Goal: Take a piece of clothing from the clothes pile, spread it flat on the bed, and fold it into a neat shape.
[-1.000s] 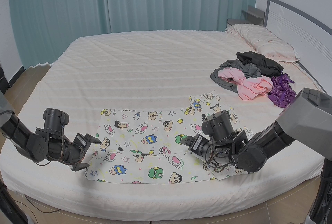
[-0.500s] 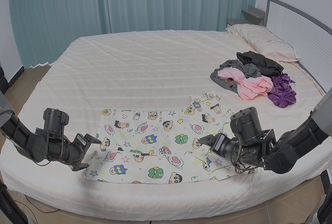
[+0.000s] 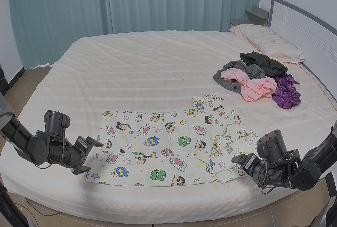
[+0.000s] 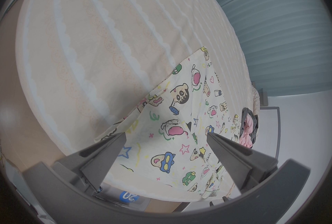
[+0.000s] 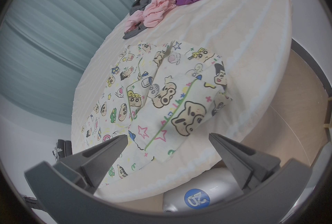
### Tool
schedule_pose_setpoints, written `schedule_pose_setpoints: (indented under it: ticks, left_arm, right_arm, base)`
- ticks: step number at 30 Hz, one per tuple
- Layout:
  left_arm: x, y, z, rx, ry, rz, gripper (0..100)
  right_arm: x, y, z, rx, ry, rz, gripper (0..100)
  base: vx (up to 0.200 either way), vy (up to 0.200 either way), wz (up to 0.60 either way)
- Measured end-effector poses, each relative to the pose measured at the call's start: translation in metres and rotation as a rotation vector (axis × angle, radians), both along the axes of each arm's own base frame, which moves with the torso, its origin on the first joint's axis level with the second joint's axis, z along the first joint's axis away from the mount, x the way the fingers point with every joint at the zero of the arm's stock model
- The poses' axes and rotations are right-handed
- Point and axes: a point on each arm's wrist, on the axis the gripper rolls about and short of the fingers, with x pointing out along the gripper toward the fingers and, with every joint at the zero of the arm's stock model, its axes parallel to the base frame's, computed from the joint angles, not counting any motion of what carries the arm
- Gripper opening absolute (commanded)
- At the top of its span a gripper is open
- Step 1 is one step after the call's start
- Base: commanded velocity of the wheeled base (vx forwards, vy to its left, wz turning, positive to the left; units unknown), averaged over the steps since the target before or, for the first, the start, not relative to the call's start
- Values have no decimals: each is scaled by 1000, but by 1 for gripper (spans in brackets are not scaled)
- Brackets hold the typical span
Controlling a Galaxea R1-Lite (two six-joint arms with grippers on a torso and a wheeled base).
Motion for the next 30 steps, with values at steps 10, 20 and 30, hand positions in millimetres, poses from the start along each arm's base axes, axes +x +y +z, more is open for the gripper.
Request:
schedule_pose_setpoints:
  ticks: [10, 20, 30]
  left_arm:
    - [-1, 0, 0, 1, 2, 0, 100]
    - [-1, 0, 0, 1, 2, 0, 100]
    - [-1, 0, 0, 0, 2, -1, 100]
  right_arm:
    - [2, -13, -3, -3, 7, -51, 100]
    - [8, -20, -7, -12, 21, -86, 100]
    - [11, -24, -16, -19, 26, -101, 0]
  base:
    - [0, 0, 0]
    - [0, 0, 0]
    - [0, 0, 0]
